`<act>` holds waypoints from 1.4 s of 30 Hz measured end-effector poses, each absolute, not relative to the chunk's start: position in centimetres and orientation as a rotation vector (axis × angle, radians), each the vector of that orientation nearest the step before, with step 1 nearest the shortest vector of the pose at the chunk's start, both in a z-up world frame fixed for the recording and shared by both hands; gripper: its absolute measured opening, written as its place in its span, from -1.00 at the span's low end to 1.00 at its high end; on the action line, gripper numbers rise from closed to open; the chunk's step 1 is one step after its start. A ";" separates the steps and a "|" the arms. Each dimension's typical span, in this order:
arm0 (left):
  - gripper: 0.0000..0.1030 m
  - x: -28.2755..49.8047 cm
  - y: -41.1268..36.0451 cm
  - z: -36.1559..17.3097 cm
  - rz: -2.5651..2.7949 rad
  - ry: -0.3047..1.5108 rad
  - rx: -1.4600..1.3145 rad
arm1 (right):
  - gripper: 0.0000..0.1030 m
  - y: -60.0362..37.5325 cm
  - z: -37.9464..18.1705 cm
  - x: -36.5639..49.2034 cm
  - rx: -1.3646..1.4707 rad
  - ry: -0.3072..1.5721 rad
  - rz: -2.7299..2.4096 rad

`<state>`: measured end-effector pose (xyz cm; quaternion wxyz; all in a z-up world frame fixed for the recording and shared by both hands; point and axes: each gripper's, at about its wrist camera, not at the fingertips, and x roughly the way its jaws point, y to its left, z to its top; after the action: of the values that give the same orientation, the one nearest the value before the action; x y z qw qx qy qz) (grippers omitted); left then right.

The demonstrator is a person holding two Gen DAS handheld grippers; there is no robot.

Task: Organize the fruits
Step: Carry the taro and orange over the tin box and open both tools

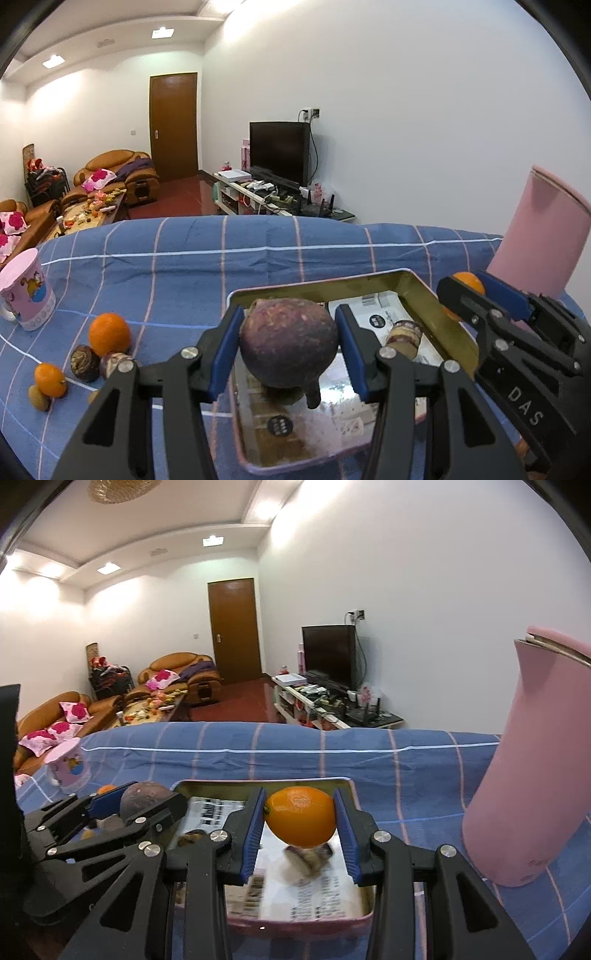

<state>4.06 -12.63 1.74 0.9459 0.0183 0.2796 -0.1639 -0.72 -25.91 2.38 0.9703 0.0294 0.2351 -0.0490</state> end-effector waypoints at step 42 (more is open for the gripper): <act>0.03 5.8 -14.9 -0.3 -0.204 0.609 0.121 | -0.14 -27.8 0.4 1.6 0.170 0.528 -0.031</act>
<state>5.79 -14.91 -0.26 0.9471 0.0593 0.2991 -0.1002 1.63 -27.80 0.39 0.9617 0.0839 0.2604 -0.0153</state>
